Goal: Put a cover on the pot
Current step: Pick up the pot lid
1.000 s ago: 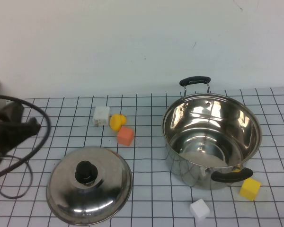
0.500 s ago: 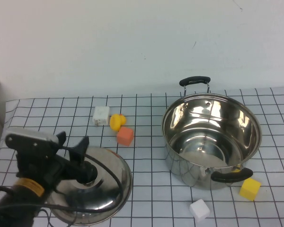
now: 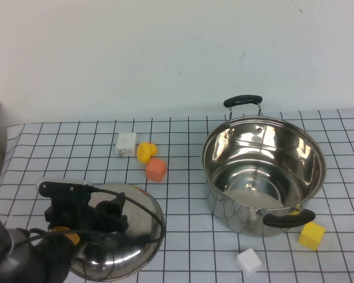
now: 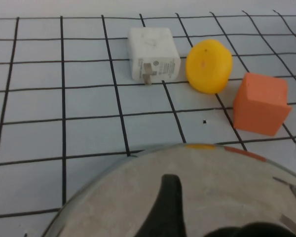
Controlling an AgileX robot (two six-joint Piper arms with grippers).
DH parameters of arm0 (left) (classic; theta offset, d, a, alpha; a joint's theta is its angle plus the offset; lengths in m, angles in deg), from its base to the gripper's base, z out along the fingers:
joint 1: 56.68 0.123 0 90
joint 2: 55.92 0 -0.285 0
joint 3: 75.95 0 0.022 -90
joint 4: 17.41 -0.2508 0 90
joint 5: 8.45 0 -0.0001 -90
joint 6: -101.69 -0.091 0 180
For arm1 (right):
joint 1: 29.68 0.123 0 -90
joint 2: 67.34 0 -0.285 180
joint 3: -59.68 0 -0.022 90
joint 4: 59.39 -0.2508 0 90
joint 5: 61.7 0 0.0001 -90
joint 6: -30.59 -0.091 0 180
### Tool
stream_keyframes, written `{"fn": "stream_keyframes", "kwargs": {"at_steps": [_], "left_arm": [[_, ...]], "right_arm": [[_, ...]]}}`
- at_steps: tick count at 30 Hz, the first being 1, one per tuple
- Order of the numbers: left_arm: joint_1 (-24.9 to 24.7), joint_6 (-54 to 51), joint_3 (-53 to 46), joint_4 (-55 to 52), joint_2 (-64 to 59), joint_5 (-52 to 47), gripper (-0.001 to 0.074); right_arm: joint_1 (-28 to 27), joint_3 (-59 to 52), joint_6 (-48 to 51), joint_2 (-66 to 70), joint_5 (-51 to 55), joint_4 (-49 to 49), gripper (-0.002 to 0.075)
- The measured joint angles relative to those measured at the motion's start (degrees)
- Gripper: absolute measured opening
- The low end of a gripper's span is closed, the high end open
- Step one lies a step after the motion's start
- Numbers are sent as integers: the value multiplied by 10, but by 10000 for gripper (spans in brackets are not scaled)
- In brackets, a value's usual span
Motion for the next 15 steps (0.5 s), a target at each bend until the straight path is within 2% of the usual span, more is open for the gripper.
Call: {"fn": "stream_keyframes", "kwargs": {"at_steps": [7,13,15], "left_arm": [[0,26,24,-1,-38,2,574],[0,28,24,-11,-39,4,514],[0,28,24,-11,-39,4,473]], "right_arm": [[0,0,0,0,0,0,10],[0,0,0,0,0,0,10],[0,0,0,0,0,0,10]]}}
